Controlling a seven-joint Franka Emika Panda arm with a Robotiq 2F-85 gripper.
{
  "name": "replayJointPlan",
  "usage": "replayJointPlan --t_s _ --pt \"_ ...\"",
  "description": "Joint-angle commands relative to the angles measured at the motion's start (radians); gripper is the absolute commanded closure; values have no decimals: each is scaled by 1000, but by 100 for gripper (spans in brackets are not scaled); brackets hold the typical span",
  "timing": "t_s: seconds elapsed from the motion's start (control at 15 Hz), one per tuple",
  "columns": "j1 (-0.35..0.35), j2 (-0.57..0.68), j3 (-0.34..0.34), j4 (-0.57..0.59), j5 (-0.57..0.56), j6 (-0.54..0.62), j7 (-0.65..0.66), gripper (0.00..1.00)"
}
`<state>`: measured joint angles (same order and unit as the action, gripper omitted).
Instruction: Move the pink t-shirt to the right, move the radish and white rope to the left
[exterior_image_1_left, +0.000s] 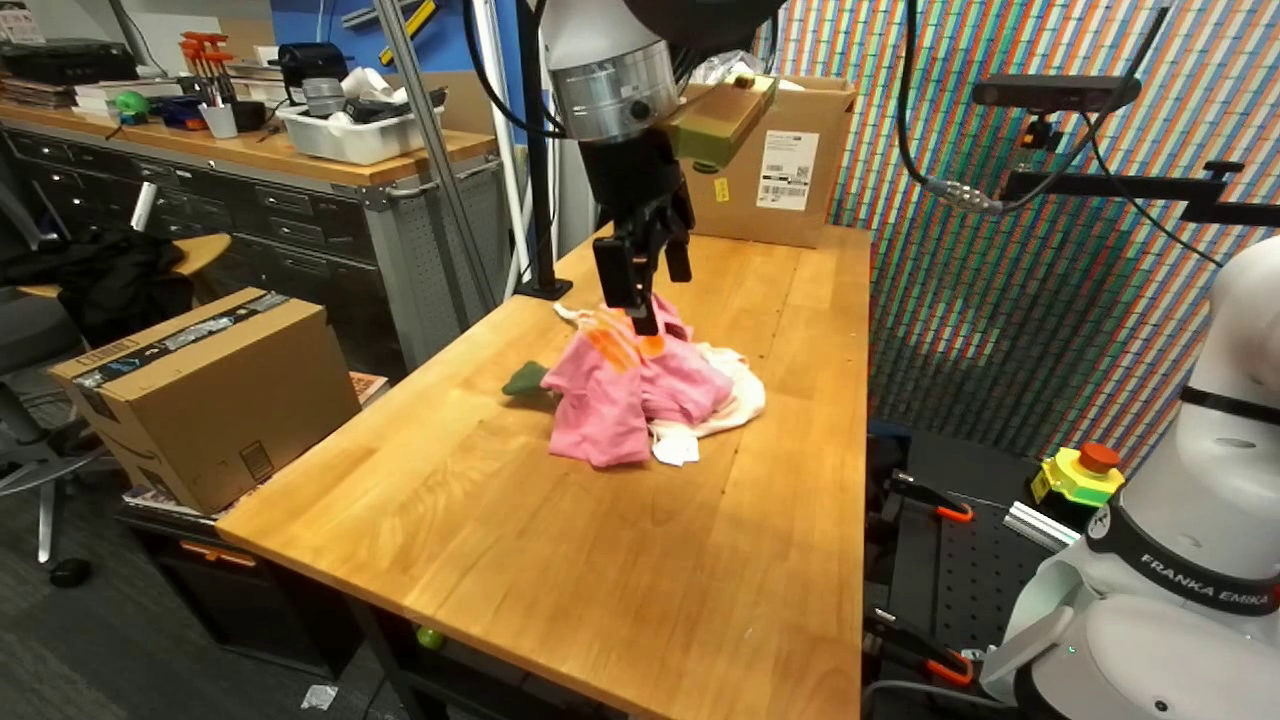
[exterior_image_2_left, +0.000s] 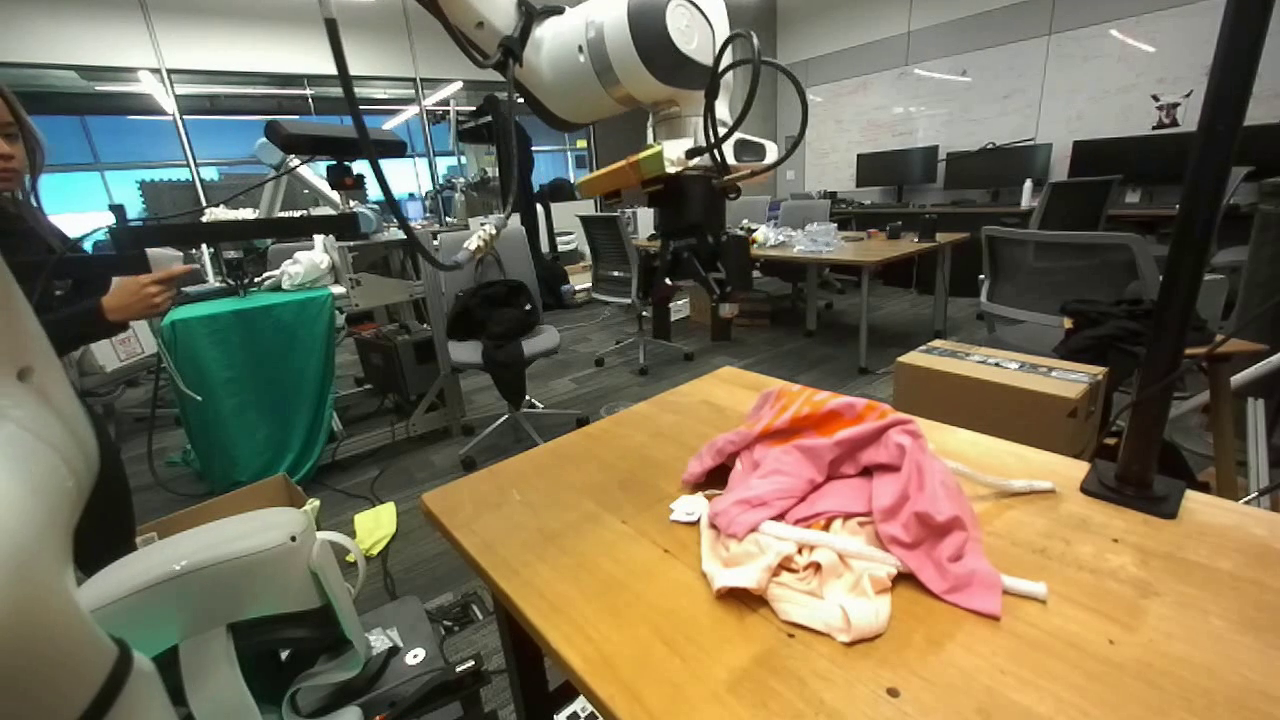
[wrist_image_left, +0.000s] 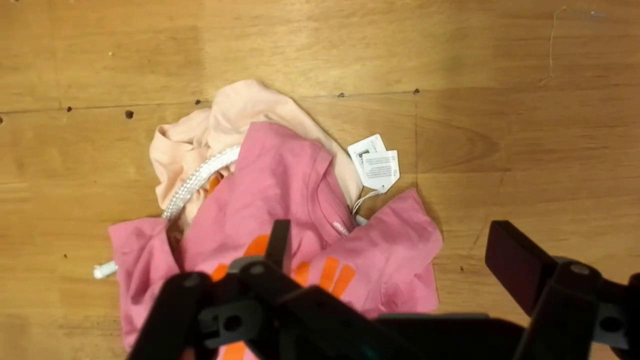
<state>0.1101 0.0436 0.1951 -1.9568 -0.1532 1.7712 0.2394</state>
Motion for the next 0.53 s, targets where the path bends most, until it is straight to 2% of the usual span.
replayJointPlan --t_s 0.0,0.47 --pt "16 96 -28 106 -53 -22 -40 0" --pt "2 187 -74 132 -55 71 -139 0"
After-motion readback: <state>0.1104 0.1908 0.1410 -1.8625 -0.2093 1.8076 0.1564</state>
